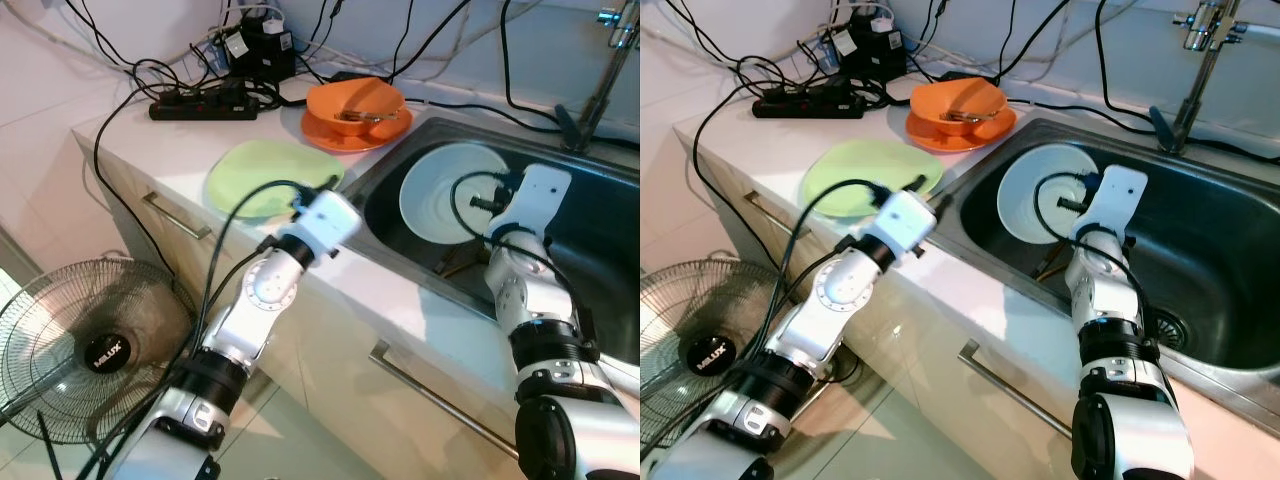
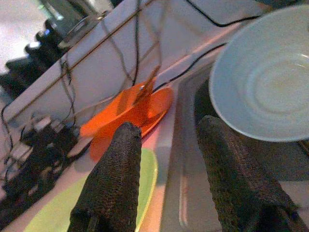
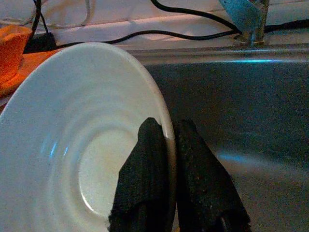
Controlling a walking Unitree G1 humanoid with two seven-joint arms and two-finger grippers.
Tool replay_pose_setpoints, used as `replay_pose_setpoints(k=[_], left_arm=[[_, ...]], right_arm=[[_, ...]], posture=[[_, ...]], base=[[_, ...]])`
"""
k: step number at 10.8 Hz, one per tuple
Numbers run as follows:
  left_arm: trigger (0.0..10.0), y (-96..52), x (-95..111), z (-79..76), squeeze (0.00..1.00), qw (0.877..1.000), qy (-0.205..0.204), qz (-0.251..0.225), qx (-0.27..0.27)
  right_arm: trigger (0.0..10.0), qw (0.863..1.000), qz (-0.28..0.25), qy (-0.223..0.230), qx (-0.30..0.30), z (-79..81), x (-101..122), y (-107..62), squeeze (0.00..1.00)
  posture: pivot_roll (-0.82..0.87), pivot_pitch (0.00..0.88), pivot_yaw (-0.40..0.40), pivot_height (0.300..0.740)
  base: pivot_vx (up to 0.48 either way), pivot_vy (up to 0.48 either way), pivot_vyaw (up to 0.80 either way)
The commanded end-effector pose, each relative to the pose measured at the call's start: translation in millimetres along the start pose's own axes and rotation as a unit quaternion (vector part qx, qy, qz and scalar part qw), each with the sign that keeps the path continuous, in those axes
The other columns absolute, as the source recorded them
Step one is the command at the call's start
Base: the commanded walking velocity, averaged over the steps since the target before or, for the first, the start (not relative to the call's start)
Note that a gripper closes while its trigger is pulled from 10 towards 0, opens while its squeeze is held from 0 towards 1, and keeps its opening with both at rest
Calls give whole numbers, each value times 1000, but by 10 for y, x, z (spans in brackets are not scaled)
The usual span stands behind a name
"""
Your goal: Kitchen organization
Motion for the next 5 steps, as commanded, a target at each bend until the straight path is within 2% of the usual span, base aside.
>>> replay_pose_setpoints(k=[1, 2, 3, 5], left_arm=[[10000, -18, 13, 68, 0, 1000, -16, -1, 12], [10000, -44, -26, 74, 0, 998, -66, 13, 16], [10000, -60, -41, 65, 0, 997, -78, 16, 16], [10000, -112, -86, -51, 0, 993, -118, 26, 14]], right_arm=[[10000, 1000, -21, -1, 2, -3, 84, 9, 0], [10000, 1000, -19, -12, -2, -23, 28, 17, 0], [10000, 1000, -19, -20, -3, -30, 10, 20, 0], [10000, 999, -14, -39, 1, -28, -30, 32, 0]], posture=[[151, 0, 66, 740], [151, 0, 65, 740], [152, 0, 64, 740], [156, 0, 60, 740]], base=[[0, 0, 0], [0, 0, 0], [0, 0, 0], [0, 0, 0]])
Point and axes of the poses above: a point about 5 cm out from each wrist's last joint towards the gripper, its own y axis pointing out of the wrist towards the gripper, its own x axis along the axis of the wrist's last joint, z = x × y, the point moved 5 cm from there along y, pointing out of the wrist towards the gripper, and after that the axes turned 6 degrees about -y, right-handed, at the moved point
